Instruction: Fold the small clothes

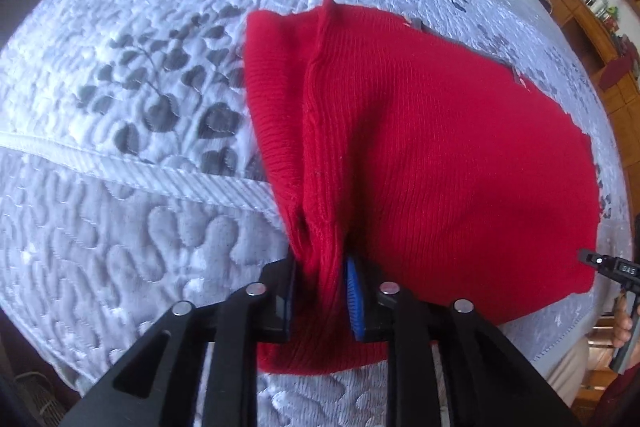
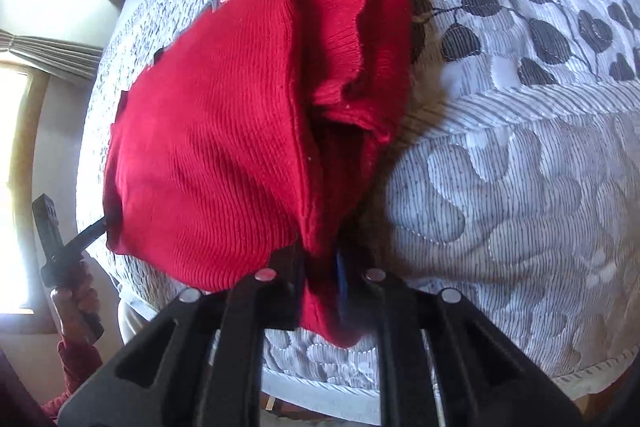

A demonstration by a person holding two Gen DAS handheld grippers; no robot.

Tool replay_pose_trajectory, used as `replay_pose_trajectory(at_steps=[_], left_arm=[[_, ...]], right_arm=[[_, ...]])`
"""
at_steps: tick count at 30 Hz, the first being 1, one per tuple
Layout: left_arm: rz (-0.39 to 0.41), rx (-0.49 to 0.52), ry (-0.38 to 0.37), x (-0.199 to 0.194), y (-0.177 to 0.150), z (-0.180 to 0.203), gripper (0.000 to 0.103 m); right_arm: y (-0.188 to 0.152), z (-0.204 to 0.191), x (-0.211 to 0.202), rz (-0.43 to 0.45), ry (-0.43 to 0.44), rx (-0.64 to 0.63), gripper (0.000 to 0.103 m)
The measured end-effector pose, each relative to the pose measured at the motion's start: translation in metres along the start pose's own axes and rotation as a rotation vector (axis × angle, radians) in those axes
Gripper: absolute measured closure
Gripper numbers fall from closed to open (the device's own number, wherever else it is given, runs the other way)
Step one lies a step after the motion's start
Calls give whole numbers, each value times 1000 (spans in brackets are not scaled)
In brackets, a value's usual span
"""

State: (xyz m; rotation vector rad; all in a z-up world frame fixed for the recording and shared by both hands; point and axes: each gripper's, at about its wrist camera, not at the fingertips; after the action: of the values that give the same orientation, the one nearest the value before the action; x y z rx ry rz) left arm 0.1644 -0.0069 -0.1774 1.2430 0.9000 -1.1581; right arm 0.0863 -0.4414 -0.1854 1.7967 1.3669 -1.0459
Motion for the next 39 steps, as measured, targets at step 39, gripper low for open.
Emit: replay_pose_trajectory(at_steps=[39], left_arm=[[-33, 180, -24, 41, 75, 107, 66]], right_arm=[[-14, 30, -14, -1, 249, 151, 77]])
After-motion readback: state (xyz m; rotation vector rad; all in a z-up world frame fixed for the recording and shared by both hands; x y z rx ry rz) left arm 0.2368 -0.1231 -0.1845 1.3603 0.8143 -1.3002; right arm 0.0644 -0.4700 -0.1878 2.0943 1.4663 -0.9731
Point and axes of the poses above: each gripper's, at about its wrist camera, not at the fingertips, and x roughly the way its jaws point, z to its right, y to its top, and after that the axes turned 2 degrees about -z, right-handed
